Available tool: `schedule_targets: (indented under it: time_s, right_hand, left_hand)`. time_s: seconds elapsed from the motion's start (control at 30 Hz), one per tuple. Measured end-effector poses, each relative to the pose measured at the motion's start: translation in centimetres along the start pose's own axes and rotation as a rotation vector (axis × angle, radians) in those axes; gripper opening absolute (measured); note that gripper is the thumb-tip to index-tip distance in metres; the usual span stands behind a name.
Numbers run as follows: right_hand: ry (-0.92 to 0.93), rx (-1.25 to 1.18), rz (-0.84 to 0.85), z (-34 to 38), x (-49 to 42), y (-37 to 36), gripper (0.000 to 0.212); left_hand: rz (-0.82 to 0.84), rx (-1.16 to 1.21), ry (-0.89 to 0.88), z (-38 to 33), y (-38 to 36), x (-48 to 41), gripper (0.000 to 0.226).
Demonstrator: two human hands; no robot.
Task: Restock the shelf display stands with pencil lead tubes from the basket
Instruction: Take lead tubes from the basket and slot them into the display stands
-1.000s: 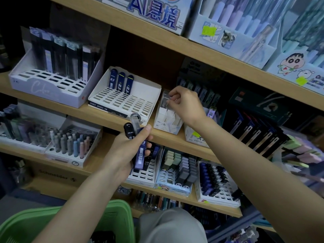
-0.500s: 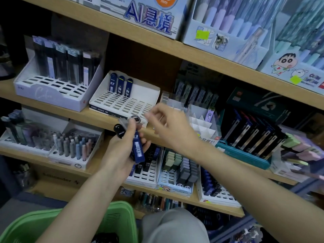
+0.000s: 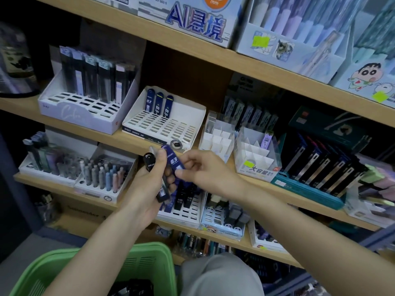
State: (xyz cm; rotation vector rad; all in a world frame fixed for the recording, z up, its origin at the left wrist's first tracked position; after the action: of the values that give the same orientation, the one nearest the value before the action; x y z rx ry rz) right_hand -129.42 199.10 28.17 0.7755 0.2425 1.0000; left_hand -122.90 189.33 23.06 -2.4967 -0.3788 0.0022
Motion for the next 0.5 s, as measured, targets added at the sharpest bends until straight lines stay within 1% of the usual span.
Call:
schedule_targets:
  time_s: [0.1, 0.2, 0.27, 0.3, 0.37, 0.43, 0.5]
  right_hand:
    - [0.016, -0.090, -0.095, 0.9, -0.9, 1.9, 0.011]
    - [0.044, -0.141, -0.297, 1.7, -3.2, 3.9, 0.009]
    - [0.049, -0.029, -0.432, 1.7, -5.3, 5.1, 0.001]
    - [0.045, 0.038, -0.473, 1.7, -6.5, 5.5, 0.006]
    - [0.044, 0.139, -0.513, 1.7, -8.6, 6.1, 0.011]
    - [0.033, 0.192, -0.527, 1.5, -10.4, 6.5, 0.008]
    - [-0.026, 0.232, -0.525, 1.0, -11.8, 7.0, 0.008]
  left_hand:
    - [-0.011, -0.093, 0.000, -0.9, 1.6, 0.0, 0.034]
    - [-0.013, -0.122, 0.013, -1.9, 3.5, 0.0, 0.030]
    - [-0.001, -0.122, -0.006, -2.6, 4.4, 0.0, 0.028]
    - [0.002, -0.124, -0.017, -2.9, 4.8, 0.0, 0.028]
    - [0.000, -0.119, -0.035, -3.5, 5.6, 0.0, 0.027]
    - [-0.008, -0.121, -0.054, -3.9, 6.4, -0.1, 0.027]
    - [-0.017, -0.142, -0.060, -4.0, 7.2, -0.2, 0.028]
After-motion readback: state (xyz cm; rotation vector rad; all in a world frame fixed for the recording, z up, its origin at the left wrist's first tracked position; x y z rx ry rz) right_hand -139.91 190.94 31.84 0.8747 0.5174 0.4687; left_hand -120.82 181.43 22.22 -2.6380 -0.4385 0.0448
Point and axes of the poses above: each hand's wrist, its own x-axis away from the middle knuckle, its own y-axis out of the back of the hand, z = x × y, the point moved 2 cm from there along -x, towards the middle knuckle, and after that the axes turned 13 degrees about z, right-handed, at the moved point
